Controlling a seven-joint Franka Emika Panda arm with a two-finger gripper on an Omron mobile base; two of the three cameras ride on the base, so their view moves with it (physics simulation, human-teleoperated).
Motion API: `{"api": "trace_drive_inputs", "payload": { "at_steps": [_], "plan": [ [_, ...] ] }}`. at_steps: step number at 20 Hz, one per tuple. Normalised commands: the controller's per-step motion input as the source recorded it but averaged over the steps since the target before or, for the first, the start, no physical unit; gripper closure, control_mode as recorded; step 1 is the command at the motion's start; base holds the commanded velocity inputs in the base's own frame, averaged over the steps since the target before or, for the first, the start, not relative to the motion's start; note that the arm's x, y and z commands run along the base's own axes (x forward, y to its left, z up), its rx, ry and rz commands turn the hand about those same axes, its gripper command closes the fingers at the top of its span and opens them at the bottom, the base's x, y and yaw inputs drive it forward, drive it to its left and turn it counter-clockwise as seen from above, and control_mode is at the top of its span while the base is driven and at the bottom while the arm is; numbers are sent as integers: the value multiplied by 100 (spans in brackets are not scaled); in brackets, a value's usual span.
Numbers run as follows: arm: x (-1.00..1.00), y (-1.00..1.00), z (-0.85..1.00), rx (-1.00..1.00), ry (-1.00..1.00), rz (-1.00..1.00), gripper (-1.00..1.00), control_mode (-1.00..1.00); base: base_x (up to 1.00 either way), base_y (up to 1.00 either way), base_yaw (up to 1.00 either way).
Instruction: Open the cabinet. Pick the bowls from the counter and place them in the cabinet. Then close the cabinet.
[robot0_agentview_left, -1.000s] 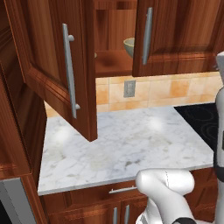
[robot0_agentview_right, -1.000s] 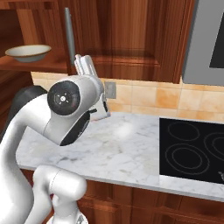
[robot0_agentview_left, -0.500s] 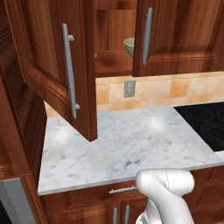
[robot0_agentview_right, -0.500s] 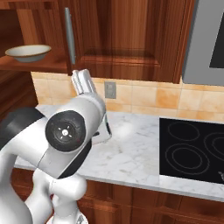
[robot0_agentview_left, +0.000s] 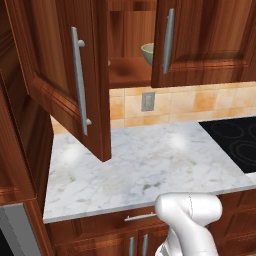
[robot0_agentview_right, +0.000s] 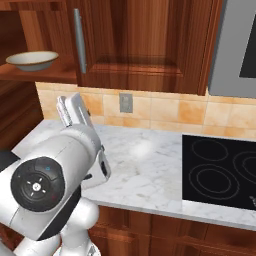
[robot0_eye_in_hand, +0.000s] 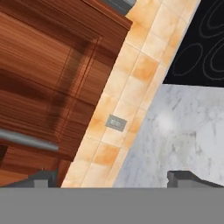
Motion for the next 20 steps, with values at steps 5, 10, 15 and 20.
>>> {"api": "trace_drive_inputs", "payload": {
  "at_steps": [5,10,15,20],
  "plan": [
    [-35,75,-38,0,-9,0,-100,-100,0,0,0],
    [-6,70,-29,0,-16,0,-100,-100,0,0,0],
    [-3,61,-64,1,-25,0,-100,-100,0,0,0],
    [-31,60,-37,5,-34,0,-100,-100,0,0,0]
  ]
}}
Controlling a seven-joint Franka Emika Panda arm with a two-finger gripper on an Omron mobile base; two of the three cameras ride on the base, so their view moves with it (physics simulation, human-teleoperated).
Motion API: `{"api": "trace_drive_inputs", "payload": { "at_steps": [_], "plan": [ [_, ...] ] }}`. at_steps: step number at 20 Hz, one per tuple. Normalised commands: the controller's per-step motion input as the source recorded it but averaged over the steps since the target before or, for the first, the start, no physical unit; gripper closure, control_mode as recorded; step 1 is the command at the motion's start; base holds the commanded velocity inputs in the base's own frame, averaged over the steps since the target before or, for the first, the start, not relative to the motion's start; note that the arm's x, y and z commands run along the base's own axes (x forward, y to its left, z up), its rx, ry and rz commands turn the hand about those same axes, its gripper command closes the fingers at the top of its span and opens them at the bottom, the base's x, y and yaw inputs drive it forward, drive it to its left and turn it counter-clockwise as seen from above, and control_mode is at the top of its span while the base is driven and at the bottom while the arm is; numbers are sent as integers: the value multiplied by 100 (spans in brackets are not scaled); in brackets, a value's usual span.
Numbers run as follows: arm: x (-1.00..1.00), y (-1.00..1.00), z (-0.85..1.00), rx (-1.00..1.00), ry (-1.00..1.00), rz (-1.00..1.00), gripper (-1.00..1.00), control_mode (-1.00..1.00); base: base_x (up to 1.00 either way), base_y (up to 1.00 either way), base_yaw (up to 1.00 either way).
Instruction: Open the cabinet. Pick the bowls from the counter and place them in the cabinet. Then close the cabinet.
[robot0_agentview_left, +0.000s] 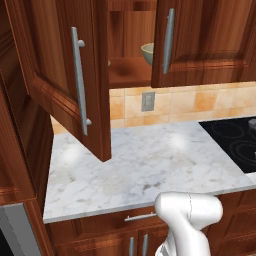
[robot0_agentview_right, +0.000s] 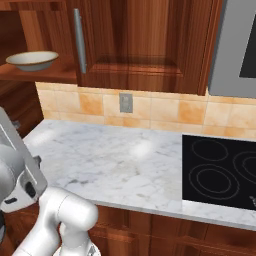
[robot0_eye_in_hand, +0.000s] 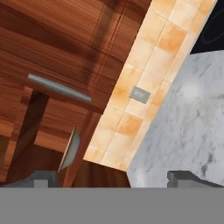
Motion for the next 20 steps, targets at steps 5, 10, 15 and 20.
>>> {"api": "trace_drive_inputs", "payload": {
  "at_steps": [5,10,15,20],
  "plan": [
    [-24,96,-59,3,-34,-7,-100,-100,0,0,0],
    [-13,100,-67,7,-43,-25,-100,-100,0,0,0],
    [-16,93,-34,14,-17,-40,-100,-100,0,0,0],
    [-38,77,-25,18,-4,-33,-100,-100,0,0,0]
  ]
}}
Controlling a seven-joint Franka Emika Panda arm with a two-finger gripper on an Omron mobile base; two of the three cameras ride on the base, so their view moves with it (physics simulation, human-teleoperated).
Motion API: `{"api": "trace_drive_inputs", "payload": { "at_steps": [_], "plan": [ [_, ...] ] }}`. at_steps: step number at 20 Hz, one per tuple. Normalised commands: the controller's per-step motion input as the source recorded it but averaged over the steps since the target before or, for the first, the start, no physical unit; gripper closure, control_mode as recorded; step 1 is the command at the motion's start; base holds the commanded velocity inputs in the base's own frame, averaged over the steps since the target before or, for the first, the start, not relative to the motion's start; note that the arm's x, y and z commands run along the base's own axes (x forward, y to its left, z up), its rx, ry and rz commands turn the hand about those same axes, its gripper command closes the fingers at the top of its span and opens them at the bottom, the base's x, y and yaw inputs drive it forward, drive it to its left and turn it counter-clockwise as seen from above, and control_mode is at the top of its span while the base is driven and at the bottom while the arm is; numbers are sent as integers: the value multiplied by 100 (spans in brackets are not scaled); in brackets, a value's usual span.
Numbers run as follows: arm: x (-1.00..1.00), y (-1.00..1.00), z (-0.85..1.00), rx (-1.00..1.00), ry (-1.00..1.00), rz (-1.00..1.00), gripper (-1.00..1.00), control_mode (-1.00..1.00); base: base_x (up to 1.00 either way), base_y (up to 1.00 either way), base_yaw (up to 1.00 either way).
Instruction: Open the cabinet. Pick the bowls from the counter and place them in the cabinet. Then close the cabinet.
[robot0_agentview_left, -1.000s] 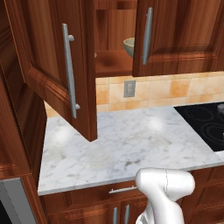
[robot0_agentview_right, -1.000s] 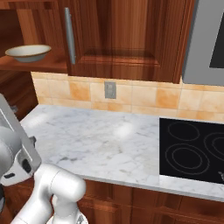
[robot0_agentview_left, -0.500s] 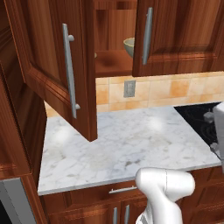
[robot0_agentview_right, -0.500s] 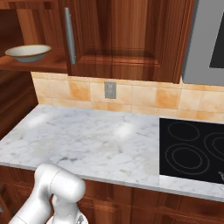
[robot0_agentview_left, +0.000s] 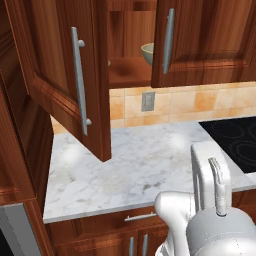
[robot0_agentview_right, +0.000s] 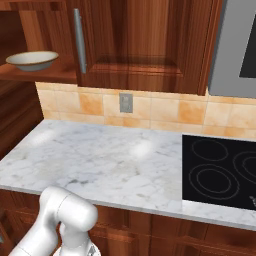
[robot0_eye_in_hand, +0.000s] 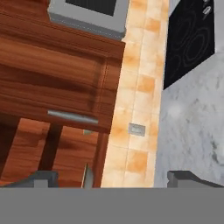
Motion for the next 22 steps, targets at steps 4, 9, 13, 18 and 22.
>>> {"api": "trace_drive_inputs", "payload": {
  "at_steps": [4,9,13,18,22],
  "plan": [
    [-49,72,-30,18,0,-26,-100,-100,0,0,0],
    [-32,64,-4,10,0,-15,-100,-100,0,0,0],
    [-13,55,13,0,3,-3,-100,-100,0,0,0],
    [-3,49,22,-3,2,-1,-100,-100,0,0,0],
    [-1,40,26,-5,1,0,-100,-100,0,0,0]
  ]
}}
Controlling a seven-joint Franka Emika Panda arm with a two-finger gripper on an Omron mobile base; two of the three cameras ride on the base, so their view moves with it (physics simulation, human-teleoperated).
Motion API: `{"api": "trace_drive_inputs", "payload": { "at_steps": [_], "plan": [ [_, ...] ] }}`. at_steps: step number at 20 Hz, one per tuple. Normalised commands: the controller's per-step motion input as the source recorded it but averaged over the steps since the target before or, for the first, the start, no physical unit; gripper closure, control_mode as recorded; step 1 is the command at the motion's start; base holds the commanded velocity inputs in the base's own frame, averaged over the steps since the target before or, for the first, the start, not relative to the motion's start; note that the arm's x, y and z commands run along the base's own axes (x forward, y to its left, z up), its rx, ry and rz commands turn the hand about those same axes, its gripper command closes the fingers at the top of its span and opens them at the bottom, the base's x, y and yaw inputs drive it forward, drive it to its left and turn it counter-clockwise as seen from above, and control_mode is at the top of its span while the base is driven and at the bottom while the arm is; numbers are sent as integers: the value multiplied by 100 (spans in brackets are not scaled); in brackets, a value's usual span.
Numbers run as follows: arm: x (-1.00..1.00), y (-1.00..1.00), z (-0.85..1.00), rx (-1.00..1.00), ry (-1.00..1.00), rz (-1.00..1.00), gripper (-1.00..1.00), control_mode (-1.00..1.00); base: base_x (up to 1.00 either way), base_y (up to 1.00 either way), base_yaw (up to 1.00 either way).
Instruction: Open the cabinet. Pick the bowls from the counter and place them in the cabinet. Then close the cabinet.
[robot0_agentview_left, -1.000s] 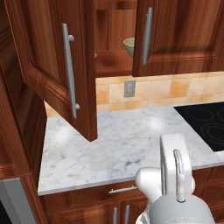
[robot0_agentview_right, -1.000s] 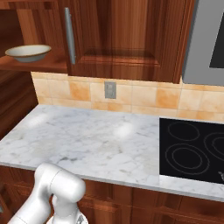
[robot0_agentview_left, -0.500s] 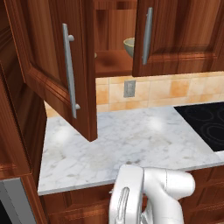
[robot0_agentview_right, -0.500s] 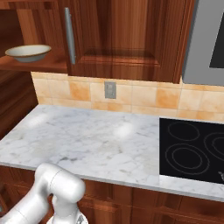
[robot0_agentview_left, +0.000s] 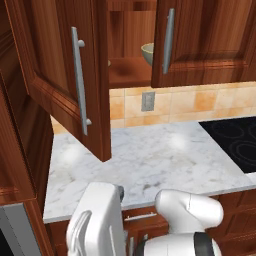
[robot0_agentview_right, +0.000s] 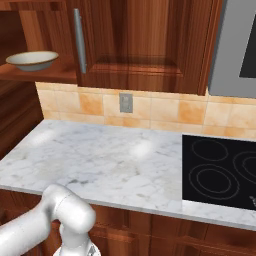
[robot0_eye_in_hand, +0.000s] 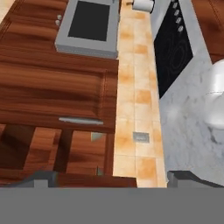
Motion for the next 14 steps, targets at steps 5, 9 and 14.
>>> {"api": "trace_drive_inputs", "payload": {
  "at_steps": [5,9,14],
  "plan": [
    [0,36,34,-5,7,0,-100,-100,0,0,0],
    [0,33,19,-8,5,0,-100,-100,0,0,0],
    [5,31,5,-7,0,0,-100,-100,0,0,0]
  ]
}}
